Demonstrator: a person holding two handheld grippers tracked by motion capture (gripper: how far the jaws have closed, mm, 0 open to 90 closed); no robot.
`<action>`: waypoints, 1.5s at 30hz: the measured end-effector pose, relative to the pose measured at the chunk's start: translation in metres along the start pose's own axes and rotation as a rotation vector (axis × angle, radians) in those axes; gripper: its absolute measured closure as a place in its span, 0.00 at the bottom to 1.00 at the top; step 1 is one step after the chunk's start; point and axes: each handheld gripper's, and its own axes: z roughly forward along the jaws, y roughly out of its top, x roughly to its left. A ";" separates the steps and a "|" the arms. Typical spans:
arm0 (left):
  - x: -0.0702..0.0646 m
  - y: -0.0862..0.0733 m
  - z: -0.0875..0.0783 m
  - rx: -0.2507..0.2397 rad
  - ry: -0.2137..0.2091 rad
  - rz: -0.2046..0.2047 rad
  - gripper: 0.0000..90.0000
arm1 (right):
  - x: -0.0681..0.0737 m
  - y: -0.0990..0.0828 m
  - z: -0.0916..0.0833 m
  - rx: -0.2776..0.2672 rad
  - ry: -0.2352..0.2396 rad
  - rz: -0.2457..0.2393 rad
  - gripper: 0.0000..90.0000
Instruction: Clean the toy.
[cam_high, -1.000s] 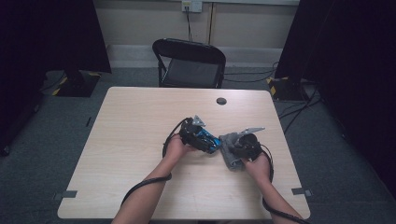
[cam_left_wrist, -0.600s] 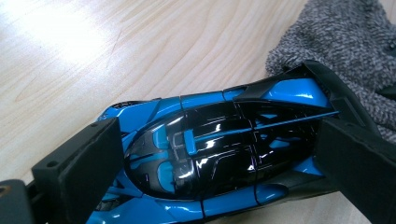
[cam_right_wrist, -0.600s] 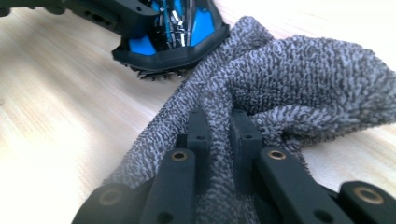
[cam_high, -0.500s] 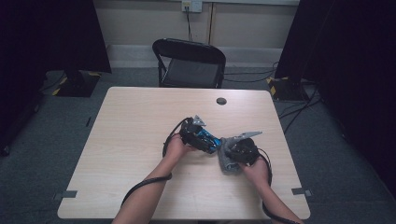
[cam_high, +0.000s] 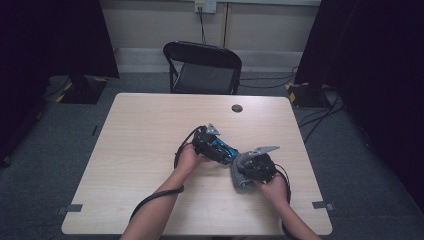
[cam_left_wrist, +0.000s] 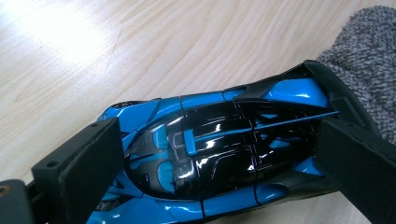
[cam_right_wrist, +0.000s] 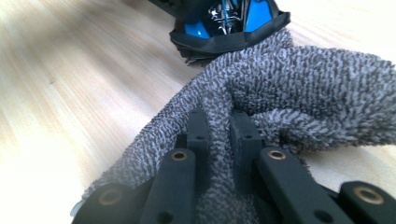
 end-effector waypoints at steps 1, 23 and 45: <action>0.000 0.000 0.000 0.000 0.000 0.000 0.02 | 0.000 0.000 0.000 -0.001 0.003 -0.001 0.90; -0.001 0.000 0.001 -0.005 0.011 -0.004 0.01 | 0.022 -0.003 0.003 0.007 0.077 -0.043 0.90; -0.001 0.000 0.001 -0.005 0.015 -0.004 0.01 | 0.034 -0.001 0.009 0.006 0.111 -0.073 0.90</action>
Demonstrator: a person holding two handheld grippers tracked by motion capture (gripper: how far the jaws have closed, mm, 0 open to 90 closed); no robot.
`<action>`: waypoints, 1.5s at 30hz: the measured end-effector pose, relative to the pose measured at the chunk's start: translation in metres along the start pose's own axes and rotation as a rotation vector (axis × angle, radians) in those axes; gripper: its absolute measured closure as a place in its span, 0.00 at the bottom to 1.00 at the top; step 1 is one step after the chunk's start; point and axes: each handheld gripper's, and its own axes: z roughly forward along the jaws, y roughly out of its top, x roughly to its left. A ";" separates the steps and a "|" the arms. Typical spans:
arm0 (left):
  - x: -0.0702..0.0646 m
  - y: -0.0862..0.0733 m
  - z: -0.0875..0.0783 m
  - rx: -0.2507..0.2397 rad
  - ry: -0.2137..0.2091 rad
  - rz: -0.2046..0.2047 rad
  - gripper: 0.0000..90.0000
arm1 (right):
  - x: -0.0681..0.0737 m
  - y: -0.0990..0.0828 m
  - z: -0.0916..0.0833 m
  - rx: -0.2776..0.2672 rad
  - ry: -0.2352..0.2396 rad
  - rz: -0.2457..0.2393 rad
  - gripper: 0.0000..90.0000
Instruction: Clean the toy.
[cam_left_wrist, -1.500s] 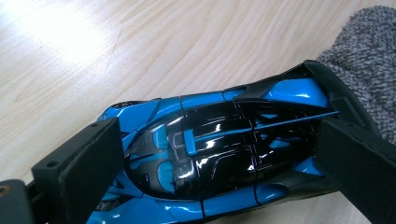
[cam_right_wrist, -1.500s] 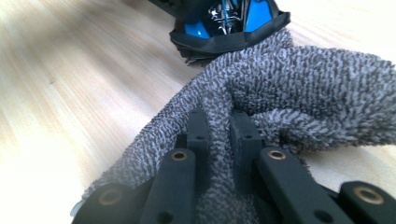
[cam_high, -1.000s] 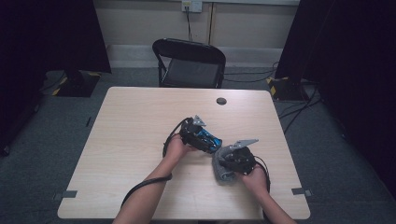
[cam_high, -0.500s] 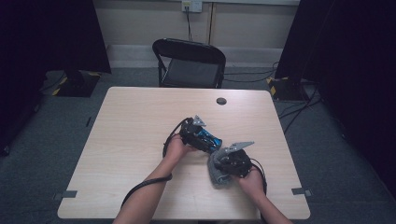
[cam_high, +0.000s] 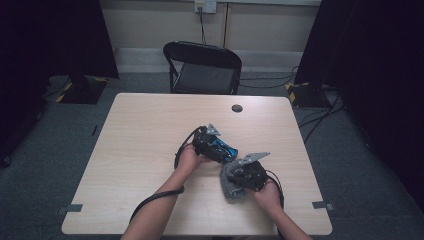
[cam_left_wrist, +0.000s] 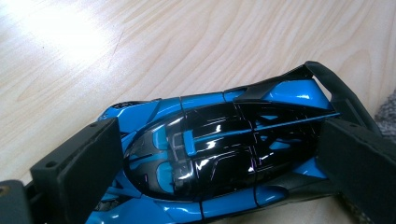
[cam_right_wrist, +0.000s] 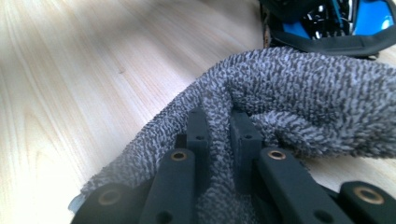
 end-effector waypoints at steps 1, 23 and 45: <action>0.000 0.000 0.000 0.000 0.000 0.000 0.01 | 0.001 0.000 0.000 0.000 0.001 -0.002 0.90; 0.000 0.000 0.000 -0.003 -0.003 -0.001 0.01 | 0.012 0.003 0.006 0.001 0.049 -0.038 0.90; 0.000 -0.001 0.000 -0.005 -0.002 0.003 0.01 | -0.005 -0.010 -0.042 -0.049 0.065 -0.012 0.90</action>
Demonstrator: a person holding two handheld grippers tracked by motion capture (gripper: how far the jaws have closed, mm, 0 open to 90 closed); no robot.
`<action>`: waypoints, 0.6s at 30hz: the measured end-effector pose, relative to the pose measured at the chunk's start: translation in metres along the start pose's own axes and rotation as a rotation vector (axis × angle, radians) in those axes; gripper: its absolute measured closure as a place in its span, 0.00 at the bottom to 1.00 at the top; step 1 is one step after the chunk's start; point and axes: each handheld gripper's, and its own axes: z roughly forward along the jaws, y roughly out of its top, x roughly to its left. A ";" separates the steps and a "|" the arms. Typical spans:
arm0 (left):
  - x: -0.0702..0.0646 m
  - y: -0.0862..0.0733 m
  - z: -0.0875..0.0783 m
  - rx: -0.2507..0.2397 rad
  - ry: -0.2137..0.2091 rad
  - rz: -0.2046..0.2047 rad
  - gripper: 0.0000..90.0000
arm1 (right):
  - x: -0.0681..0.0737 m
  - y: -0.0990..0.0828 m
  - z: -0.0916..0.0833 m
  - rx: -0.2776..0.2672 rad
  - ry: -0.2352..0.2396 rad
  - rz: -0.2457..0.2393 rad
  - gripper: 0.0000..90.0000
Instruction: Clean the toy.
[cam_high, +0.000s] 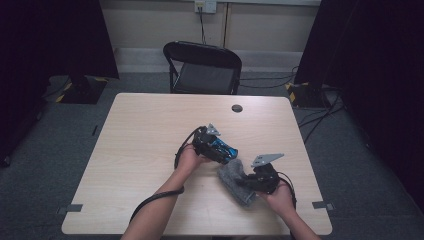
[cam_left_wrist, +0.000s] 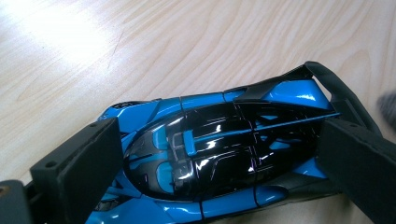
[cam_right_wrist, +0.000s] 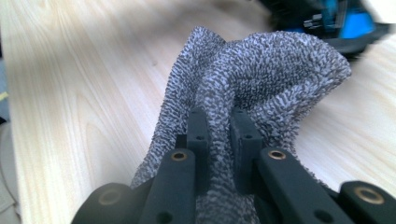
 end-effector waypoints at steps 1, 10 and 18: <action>0.000 0.000 0.000 -0.005 0.000 -0.002 0.01 | -0.003 -0.001 -0.005 -0.008 -0.007 0.005 0.90; 0.000 -0.001 0.000 -0.006 -0.001 -0.002 0.01 | -0.038 -0.004 -0.046 -0.059 -0.138 0.088 0.90; 0.000 0.000 0.000 -0.006 -0.001 -0.003 0.01 | -0.063 0.001 -0.036 -0.040 -0.226 0.128 0.90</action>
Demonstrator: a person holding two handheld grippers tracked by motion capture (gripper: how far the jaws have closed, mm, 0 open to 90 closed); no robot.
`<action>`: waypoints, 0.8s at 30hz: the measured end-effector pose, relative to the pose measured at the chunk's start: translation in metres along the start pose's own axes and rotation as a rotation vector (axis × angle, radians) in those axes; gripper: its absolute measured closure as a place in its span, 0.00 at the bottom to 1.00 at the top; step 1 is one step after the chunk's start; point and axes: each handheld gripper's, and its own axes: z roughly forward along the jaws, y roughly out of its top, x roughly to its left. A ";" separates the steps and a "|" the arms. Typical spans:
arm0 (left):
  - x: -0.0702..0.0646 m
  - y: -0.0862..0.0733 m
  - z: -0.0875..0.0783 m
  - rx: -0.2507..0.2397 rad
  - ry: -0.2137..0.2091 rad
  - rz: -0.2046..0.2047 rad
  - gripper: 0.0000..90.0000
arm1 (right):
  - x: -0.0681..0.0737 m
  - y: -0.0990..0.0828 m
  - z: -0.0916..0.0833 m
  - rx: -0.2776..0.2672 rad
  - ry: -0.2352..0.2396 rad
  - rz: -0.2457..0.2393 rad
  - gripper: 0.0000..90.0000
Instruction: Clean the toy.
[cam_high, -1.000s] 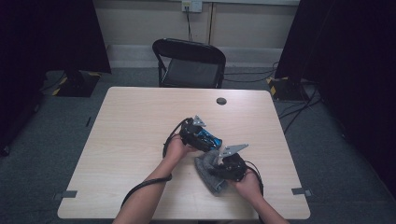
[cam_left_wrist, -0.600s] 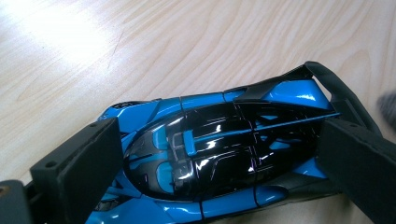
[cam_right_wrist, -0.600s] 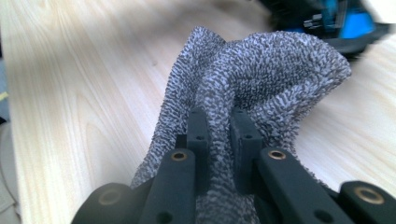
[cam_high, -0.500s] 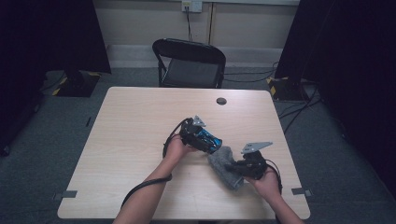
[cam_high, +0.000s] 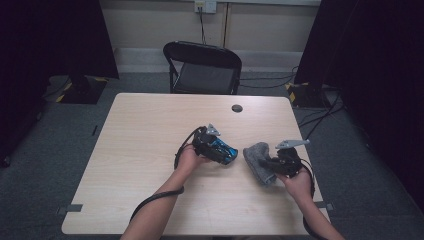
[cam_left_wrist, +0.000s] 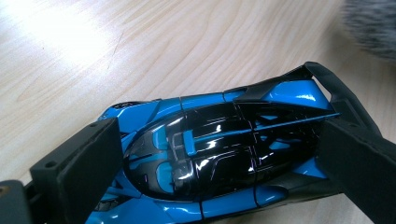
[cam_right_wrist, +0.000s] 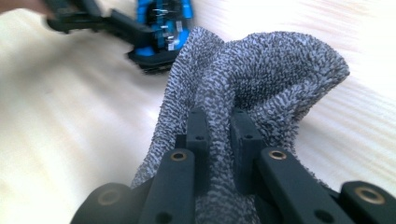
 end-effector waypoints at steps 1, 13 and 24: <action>0.000 0.000 0.000 0.001 0.000 0.001 0.01 | -0.002 0.001 0.003 0.000 -0.005 0.012 0.90; 0.000 -0.001 0.000 -0.006 -0.001 0.000 0.01 | -0.003 0.010 0.045 0.077 -0.088 0.017 0.89; 0.000 0.000 0.000 -0.002 -0.004 -0.002 0.00 | 0.021 0.007 0.052 0.090 -0.033 -0.047 0.90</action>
